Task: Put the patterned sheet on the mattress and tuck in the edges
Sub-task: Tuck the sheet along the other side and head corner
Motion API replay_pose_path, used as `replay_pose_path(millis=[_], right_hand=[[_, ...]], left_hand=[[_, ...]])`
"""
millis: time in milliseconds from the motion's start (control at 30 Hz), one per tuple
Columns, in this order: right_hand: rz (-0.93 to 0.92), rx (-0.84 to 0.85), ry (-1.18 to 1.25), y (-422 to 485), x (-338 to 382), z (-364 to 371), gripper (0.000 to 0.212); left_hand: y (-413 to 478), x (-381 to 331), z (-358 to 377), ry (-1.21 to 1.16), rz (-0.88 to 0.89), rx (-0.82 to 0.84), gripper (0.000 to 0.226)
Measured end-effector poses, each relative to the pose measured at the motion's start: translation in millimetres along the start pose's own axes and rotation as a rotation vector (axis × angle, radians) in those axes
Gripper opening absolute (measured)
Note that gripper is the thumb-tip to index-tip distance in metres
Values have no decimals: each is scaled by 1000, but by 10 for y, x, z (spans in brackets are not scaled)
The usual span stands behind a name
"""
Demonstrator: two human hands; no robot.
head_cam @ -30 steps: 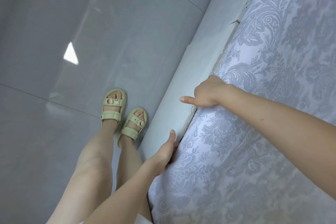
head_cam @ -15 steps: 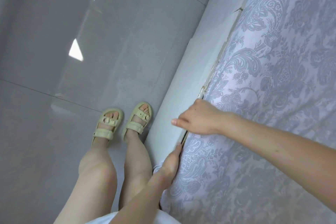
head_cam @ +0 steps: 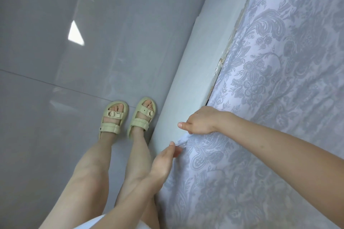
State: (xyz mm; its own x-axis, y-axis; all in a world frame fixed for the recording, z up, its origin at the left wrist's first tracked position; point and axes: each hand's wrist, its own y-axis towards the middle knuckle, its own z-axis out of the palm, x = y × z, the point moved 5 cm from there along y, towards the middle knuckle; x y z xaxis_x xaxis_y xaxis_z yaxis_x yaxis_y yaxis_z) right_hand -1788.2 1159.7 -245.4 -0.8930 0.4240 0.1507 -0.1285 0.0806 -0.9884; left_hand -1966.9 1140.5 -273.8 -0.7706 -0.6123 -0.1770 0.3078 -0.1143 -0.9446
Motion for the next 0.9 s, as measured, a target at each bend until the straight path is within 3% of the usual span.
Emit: replay_pose_path(millis=[167,300,533,800,900], right_hand=[[118,119,-68,124,144,194,72],[193,265,-76,262,204,343,73],[241,333,-123,326,296,498,78],[270,247,-8,227,279,496,85],[281,227,14,206,269,501,87]], left_hand=[[-97,291,-55,201,43,-87,46],[-11,594,-250,96,-57,-122,56],[-69,657,-152,-125,-116,-14,57],[-374,561,199,-362,86,26,40],[-384,418,159,0,363,-227,48]])
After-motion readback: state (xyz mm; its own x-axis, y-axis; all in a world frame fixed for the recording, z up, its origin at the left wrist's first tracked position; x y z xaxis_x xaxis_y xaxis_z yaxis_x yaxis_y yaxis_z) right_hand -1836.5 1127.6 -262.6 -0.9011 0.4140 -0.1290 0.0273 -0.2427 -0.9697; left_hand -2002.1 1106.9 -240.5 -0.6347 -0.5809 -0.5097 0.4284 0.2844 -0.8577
